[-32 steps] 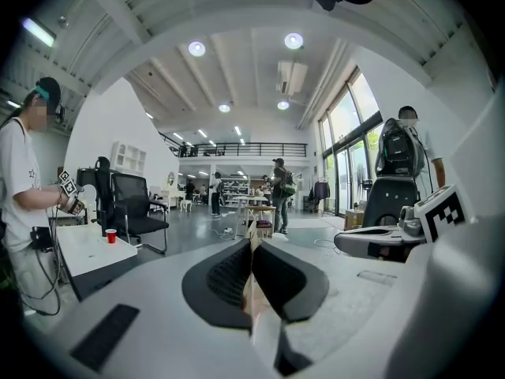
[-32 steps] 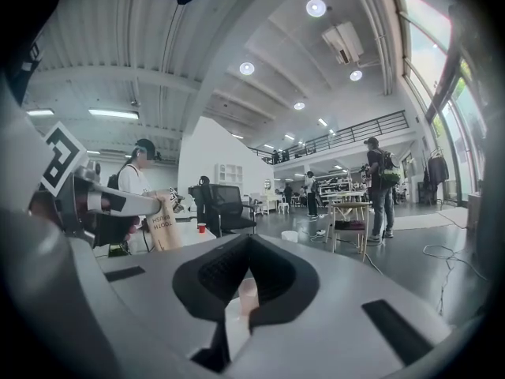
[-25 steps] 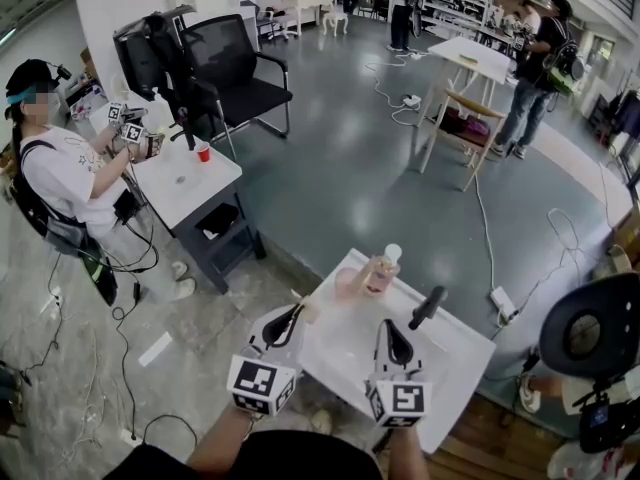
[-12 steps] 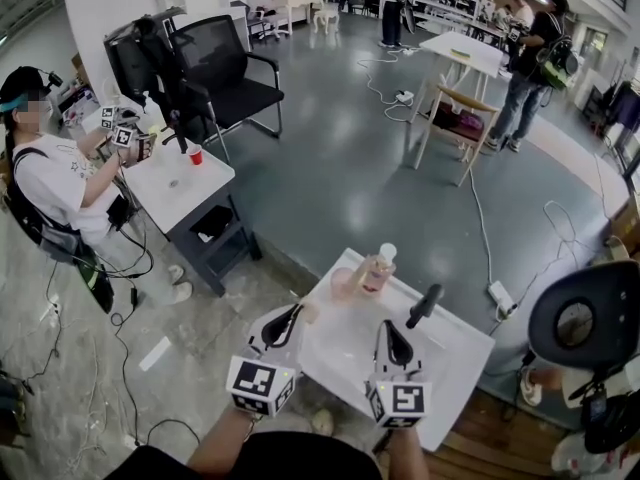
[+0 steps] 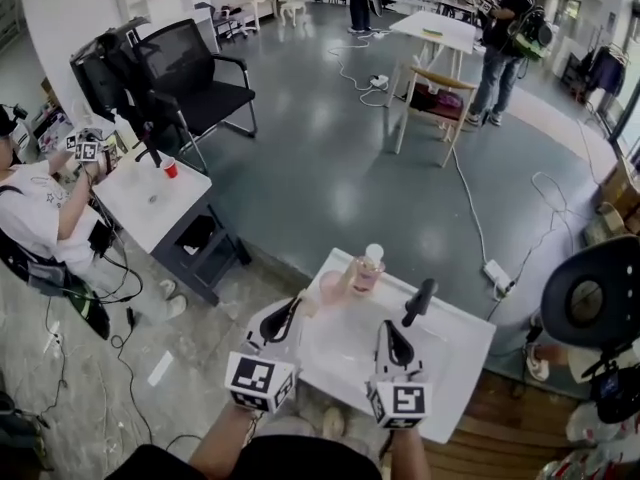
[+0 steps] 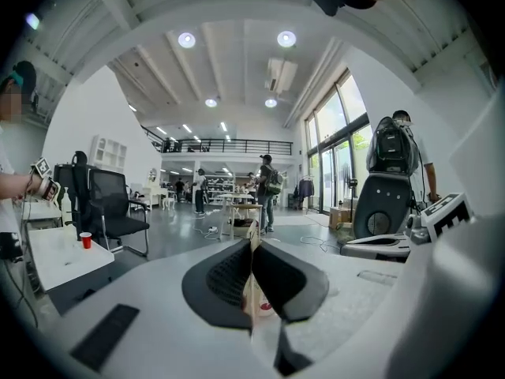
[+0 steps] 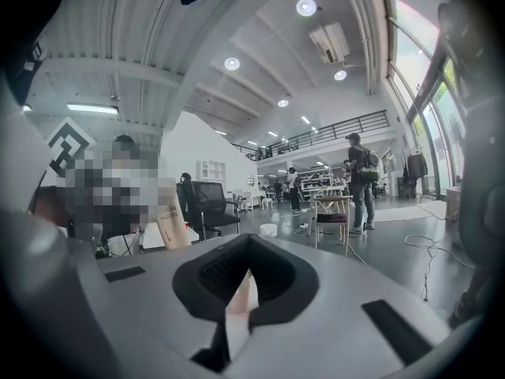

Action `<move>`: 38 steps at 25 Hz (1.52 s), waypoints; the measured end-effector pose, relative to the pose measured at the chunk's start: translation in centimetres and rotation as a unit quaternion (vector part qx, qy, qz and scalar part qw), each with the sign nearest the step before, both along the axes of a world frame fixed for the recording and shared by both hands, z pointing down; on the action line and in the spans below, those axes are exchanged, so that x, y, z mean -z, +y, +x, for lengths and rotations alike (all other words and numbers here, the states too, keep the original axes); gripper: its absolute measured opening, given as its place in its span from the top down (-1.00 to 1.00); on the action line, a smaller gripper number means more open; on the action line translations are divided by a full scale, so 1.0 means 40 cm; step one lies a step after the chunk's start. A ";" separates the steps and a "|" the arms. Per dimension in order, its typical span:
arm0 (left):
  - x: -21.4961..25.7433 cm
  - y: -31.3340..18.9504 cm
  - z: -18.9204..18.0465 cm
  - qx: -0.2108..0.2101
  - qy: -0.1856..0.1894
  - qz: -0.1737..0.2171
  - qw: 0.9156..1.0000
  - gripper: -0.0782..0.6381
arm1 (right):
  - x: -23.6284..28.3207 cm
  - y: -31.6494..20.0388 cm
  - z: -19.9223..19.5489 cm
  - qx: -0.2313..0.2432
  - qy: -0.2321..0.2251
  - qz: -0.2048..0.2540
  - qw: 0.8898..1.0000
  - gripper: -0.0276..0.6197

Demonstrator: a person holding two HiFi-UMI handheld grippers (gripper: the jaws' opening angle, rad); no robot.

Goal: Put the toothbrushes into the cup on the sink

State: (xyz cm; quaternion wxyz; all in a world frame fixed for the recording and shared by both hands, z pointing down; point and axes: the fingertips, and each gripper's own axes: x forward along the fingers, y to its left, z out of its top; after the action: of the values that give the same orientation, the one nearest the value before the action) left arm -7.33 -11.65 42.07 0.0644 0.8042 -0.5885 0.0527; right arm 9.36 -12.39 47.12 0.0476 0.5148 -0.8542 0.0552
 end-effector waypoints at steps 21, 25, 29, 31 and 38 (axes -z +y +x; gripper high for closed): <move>-0.092 -0.243 0.008 -0.096 0.010 -0.031 0.995 0.76 | -0.118 -0.093 -0.026 -0.093 -0.012 -0.052 0.994 0.92; -0.133 -0.267 0.008 -0.108 0.014 -0.042 0.993 0.76 | -0.154 -0.102 -0.030 -0.104 -0.007 -0.059 0.993 0.92; -0.165 -0.294 0.005 -0.116 0.016 -0.056 0.992 0.76 | -0.182 -0.116 -0.038 -0.110 -0.003 -0.073 0.991 0.92; -0.182 -0.307 0.000 -0.118 0.015 -0.061 0.991 0.76 | -0.196 -0.124 -0.045 -0.110 -0.004 -0.079 0.991 0.92; -0.260 -0.334 -0.010 -0.125 0.017 -0.083 0.989 0.76 | -0.249 -0.144 -0.057 -0.117 -0.001 -0.099 0.988 0.92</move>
State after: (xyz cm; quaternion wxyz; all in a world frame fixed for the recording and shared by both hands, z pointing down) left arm -7.75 -24.99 52.47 0.1341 0.8639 -0.4759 0.0954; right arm 7.08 -18.17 57.06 0.0902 0.6039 -0.7785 0.1453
